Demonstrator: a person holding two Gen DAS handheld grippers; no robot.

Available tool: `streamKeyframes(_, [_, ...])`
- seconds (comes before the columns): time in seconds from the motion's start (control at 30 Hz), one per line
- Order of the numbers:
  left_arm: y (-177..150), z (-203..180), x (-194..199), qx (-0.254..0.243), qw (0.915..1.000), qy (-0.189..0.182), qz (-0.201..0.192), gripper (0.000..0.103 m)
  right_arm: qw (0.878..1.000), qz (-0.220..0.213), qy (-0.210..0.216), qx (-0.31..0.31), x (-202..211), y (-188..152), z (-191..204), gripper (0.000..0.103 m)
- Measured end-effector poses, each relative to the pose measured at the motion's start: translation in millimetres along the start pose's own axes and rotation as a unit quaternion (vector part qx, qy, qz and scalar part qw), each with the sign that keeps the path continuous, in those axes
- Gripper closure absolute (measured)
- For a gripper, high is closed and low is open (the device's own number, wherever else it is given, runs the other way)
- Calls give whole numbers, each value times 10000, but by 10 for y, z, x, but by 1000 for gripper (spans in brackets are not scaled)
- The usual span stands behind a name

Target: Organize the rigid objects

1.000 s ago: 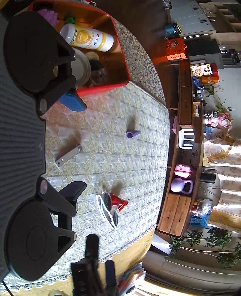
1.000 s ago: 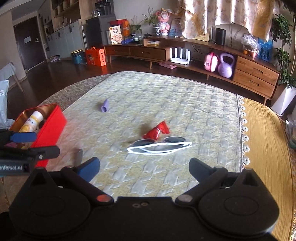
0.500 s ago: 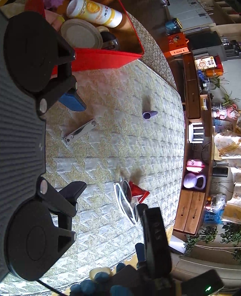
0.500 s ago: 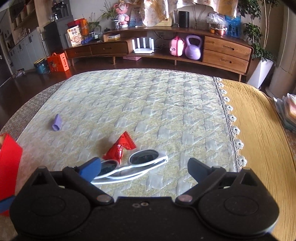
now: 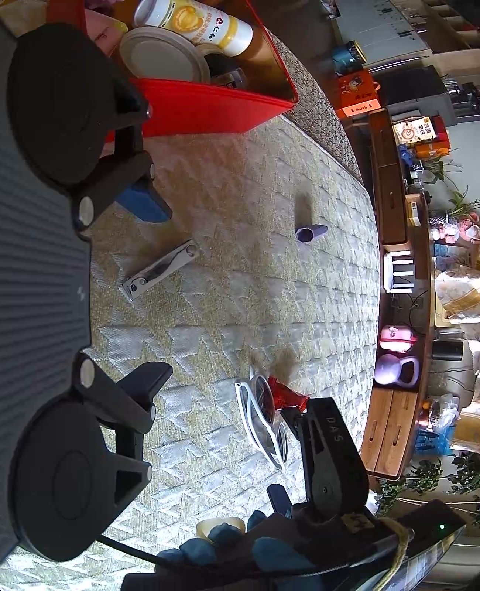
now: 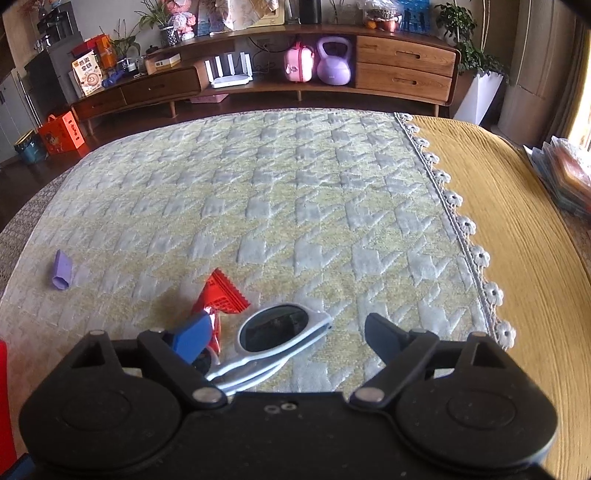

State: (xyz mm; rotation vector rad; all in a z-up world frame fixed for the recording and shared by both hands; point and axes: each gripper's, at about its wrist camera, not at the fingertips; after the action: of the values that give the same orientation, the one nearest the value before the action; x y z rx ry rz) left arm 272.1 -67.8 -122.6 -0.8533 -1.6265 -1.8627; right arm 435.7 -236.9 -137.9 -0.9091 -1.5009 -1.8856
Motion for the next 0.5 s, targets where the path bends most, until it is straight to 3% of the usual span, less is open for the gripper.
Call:
streamKeyframes(0.3, [-3, 7, -112, 28, 9999, 38, 104, 20, 9999, 37, -131, 89, -34, -135, -10, 23])
streamKeyframes(0.43, [-1, 30, -136, 115, 9999, -16, 103, 21, 9992, -35, -144, 376, 21, -234, 54, 33])
streamKeyframes(0.5, [-3, 30, -131, 118, 9999, -46, 72, 27, 9986, -89, -85, 518, 82, -299, 81, 38])
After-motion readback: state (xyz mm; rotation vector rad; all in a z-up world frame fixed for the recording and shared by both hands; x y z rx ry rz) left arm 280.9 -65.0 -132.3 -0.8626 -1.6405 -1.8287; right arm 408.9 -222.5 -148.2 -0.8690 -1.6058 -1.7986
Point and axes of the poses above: each gripper's, at about its wrist camera, not at the fingertips, and x roughly against the way its jaws point, z to its left, y to its top, and after that the axes turned 5 degrees about -x, right-handed
